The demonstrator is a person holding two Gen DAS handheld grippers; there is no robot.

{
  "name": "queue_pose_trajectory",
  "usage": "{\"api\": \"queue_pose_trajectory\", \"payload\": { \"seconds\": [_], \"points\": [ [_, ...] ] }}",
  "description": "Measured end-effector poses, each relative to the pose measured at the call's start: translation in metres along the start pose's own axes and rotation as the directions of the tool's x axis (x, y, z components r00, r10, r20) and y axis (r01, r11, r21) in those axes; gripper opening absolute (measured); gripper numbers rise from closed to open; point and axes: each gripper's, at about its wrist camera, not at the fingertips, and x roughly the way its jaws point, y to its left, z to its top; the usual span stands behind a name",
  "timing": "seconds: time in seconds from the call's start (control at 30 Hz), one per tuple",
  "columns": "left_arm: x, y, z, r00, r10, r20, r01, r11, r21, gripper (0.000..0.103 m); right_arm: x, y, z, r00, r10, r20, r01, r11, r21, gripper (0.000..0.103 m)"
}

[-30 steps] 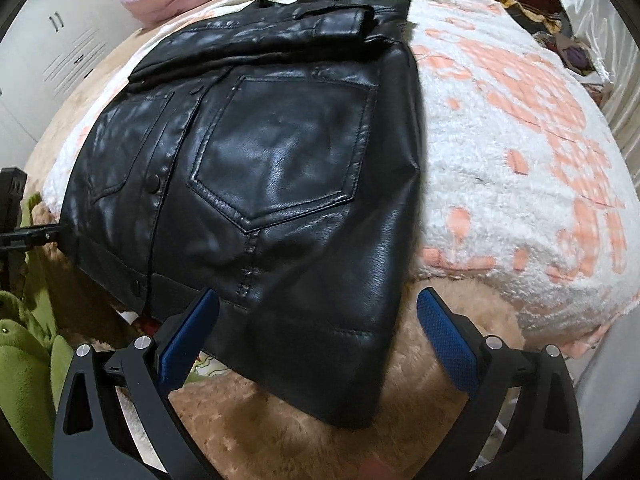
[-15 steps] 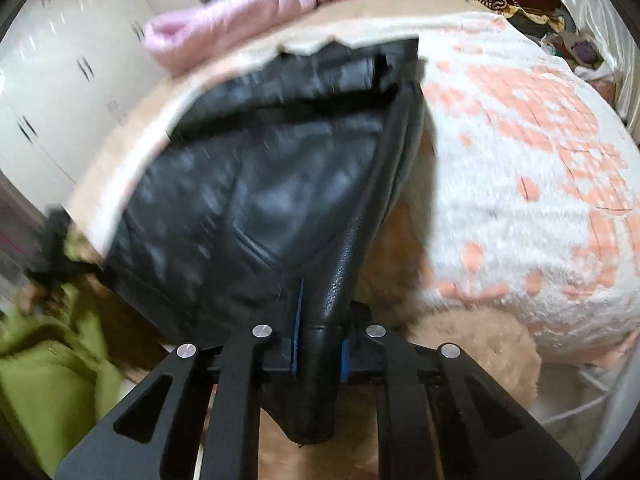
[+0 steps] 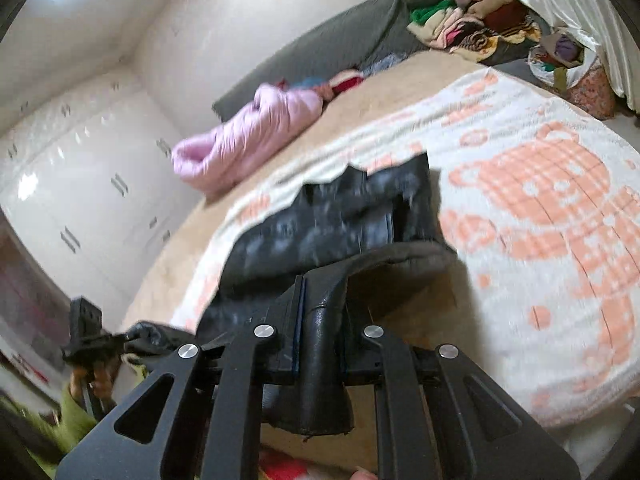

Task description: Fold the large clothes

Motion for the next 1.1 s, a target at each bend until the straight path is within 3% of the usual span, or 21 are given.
{"api": "queue_pose_trajectory", "payload": {
  "seconds": [0.27,0.47,0.8,1.1],
  "points": [
    [0.018,-0.023,0.054,0.996,0.011,0.092,-0.011,1.0,0.0,0.003,0.026,-0.005,0.042,0.999,0.003,0.051,-0.007,0.997,0.078,0.012],
    [0.046,-0.026,0.094,0.995,0.032,0.099,-0.028,0.999,-0.036,0.003,0.053,-0.016,0.066,0.999,-0.005,0.042,-0.001,0.99,0.141,0.013],
    [0.09,-0.027,0.142,0.995,0.078,0.057,-0.076,0.996,-0.044,0.003,0.101,-0.041,0.087,0.998,-0.061,0.005,0.059,0.974,0.219,0.016],
    [0.125,-0.006,0.164,0.994,0.113,0.005,-0.112,0.99,-0.087,0.004,0.141,-0.058,0.098,0.994,-0.101,-0.043,0.108,0.965,0.237,0.021]
  ]
}}
